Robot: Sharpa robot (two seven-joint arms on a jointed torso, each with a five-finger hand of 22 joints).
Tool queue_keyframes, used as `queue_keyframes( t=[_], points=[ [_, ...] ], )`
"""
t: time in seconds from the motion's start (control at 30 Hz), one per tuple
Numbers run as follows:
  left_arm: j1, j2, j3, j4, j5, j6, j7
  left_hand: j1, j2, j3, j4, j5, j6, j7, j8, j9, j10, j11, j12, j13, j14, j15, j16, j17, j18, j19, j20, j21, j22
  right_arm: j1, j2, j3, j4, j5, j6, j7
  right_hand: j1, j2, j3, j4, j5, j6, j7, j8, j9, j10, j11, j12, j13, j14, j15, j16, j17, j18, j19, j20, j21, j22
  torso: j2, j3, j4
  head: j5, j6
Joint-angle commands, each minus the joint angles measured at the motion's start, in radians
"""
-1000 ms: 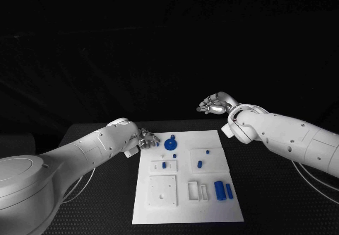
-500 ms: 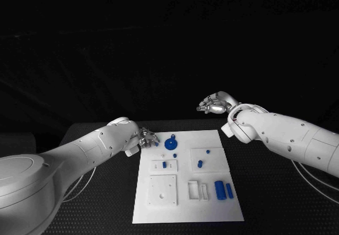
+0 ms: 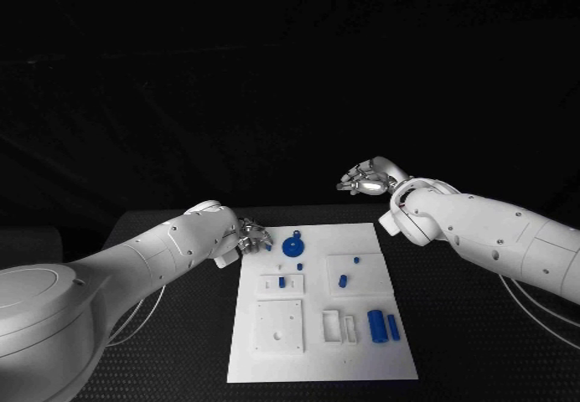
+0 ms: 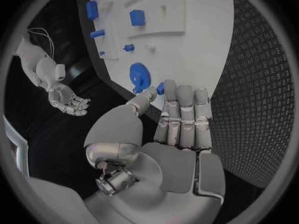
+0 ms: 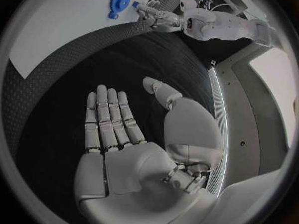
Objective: Assemble the parts on the task board
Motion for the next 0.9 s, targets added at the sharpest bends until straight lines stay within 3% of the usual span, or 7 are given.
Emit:
queue_keyframes(
  t=[0.03,0.27,0.37,0.53,0.73,0.9],
  points=[
    [-0.004,0.000,-0.001,0.000,0.009,0.026,-0.003,0.002,0.008,0.001,-0.006,0.004,-0.007,0.001,0.002,0.000,0.001,-0.002,-0.006,0.002,-0.001,-0.004,-0.001,0.001,-0.019,0.007,-0.082,-0.006,0.019,0.000,0.001,0.000,0.000,-0.001,0.011,0.010,-0.005,0.001,0.001,0.004,0.004,-0.007,0.003,0.004,-0.001,0.008,0.000,-0.005,-0.002,-0.005,0.002,-0.006,-0.001,-0.005,-0.005,0.004,-0.005,0.002,0.000,0.0003,-0.0003,0.001,-0.002],
    [-0.003,0.004,-0.002,0.000,-0.024,0.023,-0.009,0.002,0.011,0.004,-0.018,0.017,-0.006,0.000,0.004,0.000,0.004,-0.003,-0.005,0.003,0.002,-0.005,0.000,0.002,-0.019,0.010,-0.083,-0.005,0.020,0.000,0.000,0.000,0.000,-0.001,0.011,0.010,-0.005,0.001,0.000,0.004,0.004,-0.007,0.003,0.004,-0.001,0.008,0.000,-0.005,-0.002,-0.005,0.002,-0.006,-0.001,-0.005,-0.005,0.004,-0.006,0.002,0.000,0.0009,-0.0003,0.001,-0.004],
    [-0.003,0.008,-0.003,0.000,-0.044,0.019,-0.014,0.009,0.027,0.014,-0.039,0.069,0.001,-0.002,0.009,0.001,0.011,-0.005,-0.004,0.005,0.007,-0.007,0.002,0.004,-0.019,0.016,-0.084,-0.003,0.020,0.000,-0.001,0.000,0.000,-0.001,0.011,0.010,-0.005,0.001,0.000,0.004,0.004,-0.007,0.003,0.004,-0.001,0.008,0.000,-0.005,-0.002,-0.005,0.002,-0.006,-0.001,-0.005,-0.005,0.004,-0.006,0.002,0.000,0.0011,-0.0005,0.001,-0.005],
    [-0.003,0.008,-0.003,0.001,-0.067,0.014,-0.022,0.027,0.043,0.028,-0.075,0.115,0.009,-0.005,0.016,0.004,0.020,-0.008,-0.004,0.006,0.015,-0.010,0.004,0.005,-0.019,0.024,-0.087,0.001,0.020,0.000,-0.002,0.000,0.001,-0.001,0.012,0.010,-0.005,0.001,0.000,0.005,0.004,-0.007,0.003,0.004,-0.001,0.009,0.000,-0.005,-0.003,-0.005,0.002,-0.007,-0.002,-0.005,-0.005,0.004,-0.007,0.003,0.000,0.0017,-0.0011,0.001,-0.007],
    [-0.003,0.008,-0.003,0.002,-0.089,-0.004,-0.025,0.037,0.050,0.033,-0.086,0.130,0.021,-0.009,0.023,0.006,0.033,-0.012,-0.002,0.007,0.025,-0.014,0.008,0.007,-0.018,0.033,-0.090,0.006,0.021,0.000,-0.003,0.000,0.001,-0.001,0.012,0.010,-0.006,0.001,0.000,0.005,0.004,-0.007,0.003,0.004,-0.001,0.009,0.000,-0.006,-0.003,-0.005,0.002,-0.007,-0.002,-0.005,-0.005,0.004,-0.007,0.003,0.000,0.0021,-0.0014,0.001,-0.008],
    [-0.003,0.008,-0.003,0.005,-0.096,-0.016,-0.022,0.040,0.045,0.035,-0.087,0.180,0.037,-0.016,0.036,0.012,0.049,-0.019,-0.001,0.008,0.038,-0.020,0.012,0.010,-0.017,0.044,-0.095,0.012,0.021,0.000,-0.003,0.000,0.001,-0.001,0.013,0.011,-0.006,0.001,-0.001,0.005,0.004,-0.007,0.003,0.004,-0.001,0.009,0.000,-0.006,-0.003,-0.005,0.002,-0.007,-0.002,-0.005,-0.005,0.004,-0.008,0.003,0.000,0.0023,-0.0010,0.000,-0.009]
  ],
)
